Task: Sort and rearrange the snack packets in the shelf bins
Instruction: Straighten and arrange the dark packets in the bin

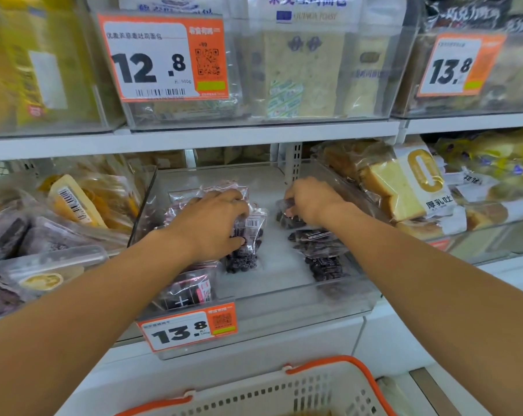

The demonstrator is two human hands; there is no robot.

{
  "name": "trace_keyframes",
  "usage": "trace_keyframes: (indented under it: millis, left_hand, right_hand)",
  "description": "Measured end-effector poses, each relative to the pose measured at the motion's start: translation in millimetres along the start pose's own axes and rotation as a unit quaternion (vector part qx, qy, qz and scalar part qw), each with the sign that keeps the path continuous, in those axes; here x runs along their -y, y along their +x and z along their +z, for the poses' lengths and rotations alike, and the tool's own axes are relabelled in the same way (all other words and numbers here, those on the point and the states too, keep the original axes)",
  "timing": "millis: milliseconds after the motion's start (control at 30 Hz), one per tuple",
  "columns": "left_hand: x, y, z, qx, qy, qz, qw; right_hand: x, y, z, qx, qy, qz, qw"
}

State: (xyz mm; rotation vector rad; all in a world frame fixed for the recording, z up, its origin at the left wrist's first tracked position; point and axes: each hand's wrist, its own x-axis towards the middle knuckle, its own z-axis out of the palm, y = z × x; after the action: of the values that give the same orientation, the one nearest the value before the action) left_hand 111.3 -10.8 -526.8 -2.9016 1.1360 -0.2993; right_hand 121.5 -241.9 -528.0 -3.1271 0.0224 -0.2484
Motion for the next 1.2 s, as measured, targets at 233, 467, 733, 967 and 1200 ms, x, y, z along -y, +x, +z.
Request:
trace_keyframes:
  millis: [233, 467, 733, 967, 1200]
  left_hand:
    - [3, 2, -6, -0.055, -0.060, 0.007, 0.997]
    - [-22, -11, -37, -0.117, -0.273, 0.101, 0.949]
    - [-24, -22, -34, -0.115, -0.312, 0.092, 0.939]
    - [-8, -21, -41, -0.030, -0.506, 0.065, 0.860]
    - [-7, -12, -36, -0.019, -0.408, 0.025, 0.912]
  right_hand:
    - [1, -41, -41, -0.073, -0.038, -0.041, 0.996]
    - [41, -115, -78, -0.135, -0.106, -0.159, 0.972]
    - [60, -119, -97, -0.132, -0.055, -0.195, 0.970]
    - [32, -100, -96, 0.051, 0.376, -0.098, 0.920]
    - [15, -91, -59, 0.152, 0.515, -0.076, 0.840]
